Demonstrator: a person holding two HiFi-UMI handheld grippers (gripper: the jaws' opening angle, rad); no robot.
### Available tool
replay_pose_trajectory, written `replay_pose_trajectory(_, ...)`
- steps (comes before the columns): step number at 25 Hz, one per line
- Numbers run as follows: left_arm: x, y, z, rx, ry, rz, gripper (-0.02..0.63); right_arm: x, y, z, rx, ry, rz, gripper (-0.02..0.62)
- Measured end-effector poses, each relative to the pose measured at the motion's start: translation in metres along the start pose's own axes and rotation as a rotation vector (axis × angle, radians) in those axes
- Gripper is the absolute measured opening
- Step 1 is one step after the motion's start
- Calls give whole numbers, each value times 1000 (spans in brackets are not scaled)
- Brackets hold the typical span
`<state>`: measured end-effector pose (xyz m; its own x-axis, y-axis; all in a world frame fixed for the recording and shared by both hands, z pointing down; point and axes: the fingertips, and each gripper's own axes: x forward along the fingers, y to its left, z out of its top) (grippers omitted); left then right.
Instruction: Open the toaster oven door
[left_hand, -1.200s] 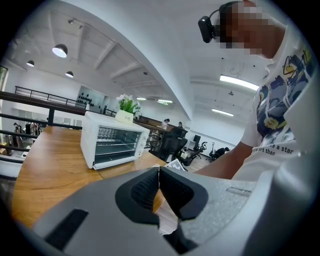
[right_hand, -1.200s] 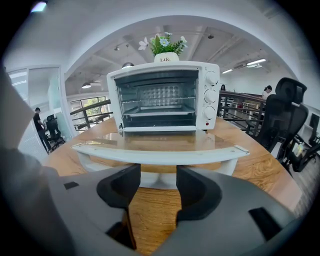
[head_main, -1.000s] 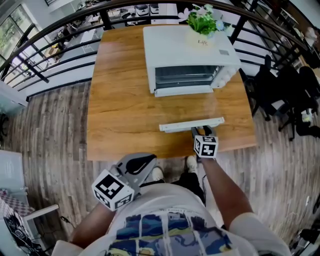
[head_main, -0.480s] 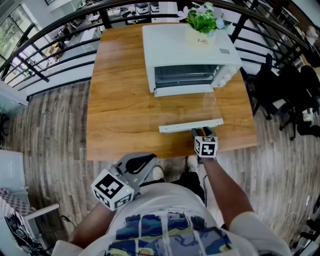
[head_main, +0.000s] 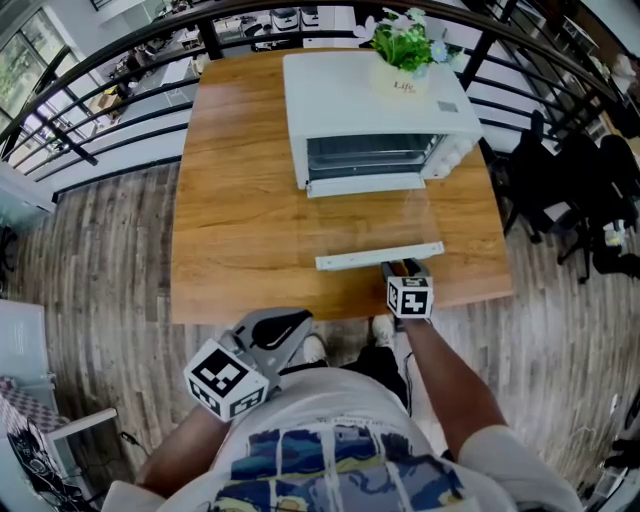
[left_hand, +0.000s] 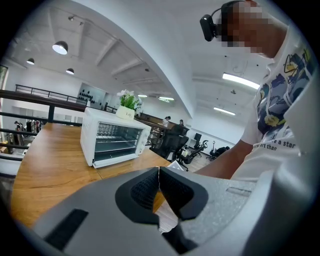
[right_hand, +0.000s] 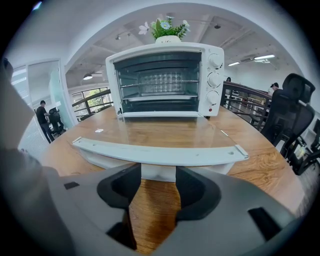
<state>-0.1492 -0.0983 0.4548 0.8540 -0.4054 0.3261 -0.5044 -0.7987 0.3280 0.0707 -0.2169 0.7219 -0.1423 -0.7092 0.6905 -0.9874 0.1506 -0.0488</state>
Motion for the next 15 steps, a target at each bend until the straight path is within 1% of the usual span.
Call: replay_pose_trajectory(15, 6, 3, -3, -16, 13, -5, 6, -2, 2, 3, -10, 10, 14, 212)
